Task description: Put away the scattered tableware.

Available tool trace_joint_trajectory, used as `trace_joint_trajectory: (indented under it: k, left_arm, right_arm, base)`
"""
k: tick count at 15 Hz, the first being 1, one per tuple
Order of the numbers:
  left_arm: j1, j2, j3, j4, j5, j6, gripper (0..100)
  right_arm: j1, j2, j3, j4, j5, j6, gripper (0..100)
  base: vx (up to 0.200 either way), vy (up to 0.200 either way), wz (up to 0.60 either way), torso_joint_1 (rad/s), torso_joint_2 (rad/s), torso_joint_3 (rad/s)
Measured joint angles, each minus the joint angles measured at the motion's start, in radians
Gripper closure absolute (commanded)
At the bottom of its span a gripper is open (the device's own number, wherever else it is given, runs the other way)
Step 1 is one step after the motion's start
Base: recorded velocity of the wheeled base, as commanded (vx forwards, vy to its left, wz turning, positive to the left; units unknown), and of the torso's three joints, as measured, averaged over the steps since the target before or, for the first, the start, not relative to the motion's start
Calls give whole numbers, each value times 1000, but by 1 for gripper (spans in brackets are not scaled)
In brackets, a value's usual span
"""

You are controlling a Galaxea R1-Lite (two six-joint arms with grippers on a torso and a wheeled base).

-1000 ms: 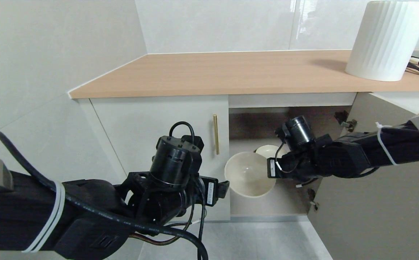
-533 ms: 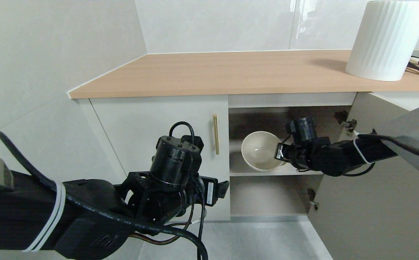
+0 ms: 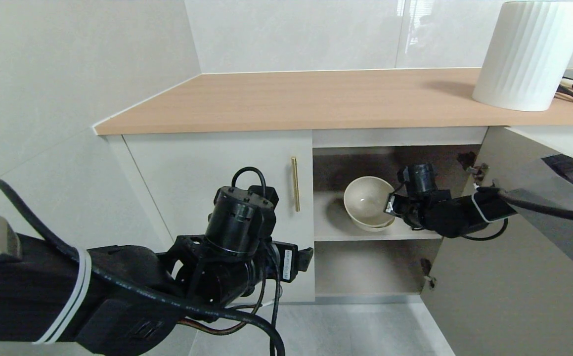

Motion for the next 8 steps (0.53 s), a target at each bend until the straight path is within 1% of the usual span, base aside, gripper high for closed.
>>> trace_joint_trajectory:
  k: [5,8]
  left_arm:
    - [0,1,-1,0,1,0,0]
    - [-1,2,0,0,0,0,0]
  right_arm:
    - [-38,68,-84,3,-4,0,100]
    - [-42,97,-119,6,-5,0,100]
  base:
    - [0,0,0,0,0,0]
    - [0,0,0,0,0,0]
